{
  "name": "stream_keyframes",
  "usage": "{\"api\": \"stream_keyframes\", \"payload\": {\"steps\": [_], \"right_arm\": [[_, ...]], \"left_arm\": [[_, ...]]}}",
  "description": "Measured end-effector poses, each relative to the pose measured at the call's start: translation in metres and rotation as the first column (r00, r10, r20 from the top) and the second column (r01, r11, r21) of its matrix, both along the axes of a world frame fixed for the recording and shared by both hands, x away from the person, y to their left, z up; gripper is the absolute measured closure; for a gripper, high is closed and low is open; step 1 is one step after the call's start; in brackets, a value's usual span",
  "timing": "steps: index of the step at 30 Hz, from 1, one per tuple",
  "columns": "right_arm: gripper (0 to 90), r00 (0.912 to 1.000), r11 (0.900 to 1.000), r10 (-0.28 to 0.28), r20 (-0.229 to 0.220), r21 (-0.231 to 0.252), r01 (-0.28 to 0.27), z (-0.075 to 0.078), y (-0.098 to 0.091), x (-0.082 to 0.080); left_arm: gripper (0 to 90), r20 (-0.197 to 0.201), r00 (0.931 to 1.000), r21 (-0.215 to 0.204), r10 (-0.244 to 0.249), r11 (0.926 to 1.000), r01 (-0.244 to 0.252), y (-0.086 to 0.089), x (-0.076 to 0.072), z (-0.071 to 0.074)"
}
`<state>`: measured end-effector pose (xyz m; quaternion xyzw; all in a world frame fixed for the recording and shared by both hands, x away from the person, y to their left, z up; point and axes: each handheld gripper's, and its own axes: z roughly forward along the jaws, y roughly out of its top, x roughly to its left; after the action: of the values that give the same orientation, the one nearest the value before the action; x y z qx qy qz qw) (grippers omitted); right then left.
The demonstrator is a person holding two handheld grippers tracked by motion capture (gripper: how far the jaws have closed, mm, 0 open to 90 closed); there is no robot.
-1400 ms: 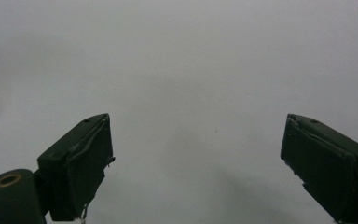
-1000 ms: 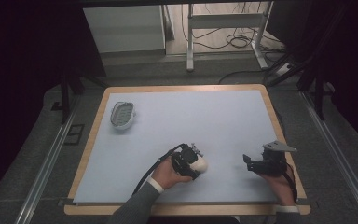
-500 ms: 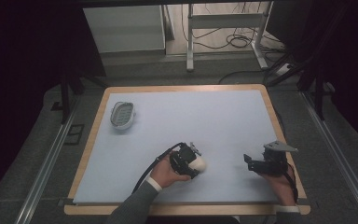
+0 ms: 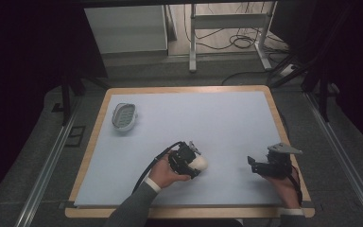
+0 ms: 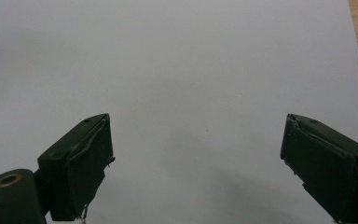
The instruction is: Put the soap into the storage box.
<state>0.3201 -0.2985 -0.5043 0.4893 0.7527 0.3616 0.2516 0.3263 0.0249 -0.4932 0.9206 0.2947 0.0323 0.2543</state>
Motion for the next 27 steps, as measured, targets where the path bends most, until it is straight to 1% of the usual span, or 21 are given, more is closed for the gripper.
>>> {"api": "stream_keyframes", "payload": {"steps": [12, 14, 17, 21, 26, 27], "right_arm": [[8.9, 1.0000, 1.0000, 0.001, -0.005, 0.000, -0.001, -0.001, 0.000, 0.000], [8.9, 1.0000, 1.0000, 0.003, -0.003, -0.002, -0.003, -0.001, 0.000, 0.000], [8.9, 1.0000, 1.0000, 0.000, -0.004, 0.001, 0.000, 0.000, 0.000, 0.000], [8.9, 1.0000, 1.0000, 0.001, -0.003, 0.000, -0.001, 0.000, -0.001, 0.000], [8.9, 1.0000, 1.0000, 0.001, -0.003, 0.000, -0.001, 0.000, -0.001, 0.000], [8.9, 1.0000, 1.0000, 0.000, -0.003, 0.000, 0.000, 0.000, -0.001, 0.000]], "left_arm": [[49.3, -0.003, 0.9997, -0.013, 0.026, 0.9996, -0.026, 0.015, 0.006, 0.006], [49.3, 0.002, 0.9992, -0.019, 0.040, 0.9990, -0.040, 0.018, 0.008, 0.009], [49.3, 0.005, 0.9991, -0.021, 0.042, 0.9989, -0.042, 0.021, 0.009, 0.011], [49.3, 0.012, 0.9972, -0.041, 0.074, 0.9965, -0.073, 0.029, 0.011, 0.016], [49.3, 0.010, 0.9960, -0.056, 0.089, 0.9945, -0.088, 0.036, 0.013, 0.018], [49.3, 0.009, 0.9956, -0.059, 0.094, 0.9939, -0.093, 0.040, 0.014, 0.019]]}}
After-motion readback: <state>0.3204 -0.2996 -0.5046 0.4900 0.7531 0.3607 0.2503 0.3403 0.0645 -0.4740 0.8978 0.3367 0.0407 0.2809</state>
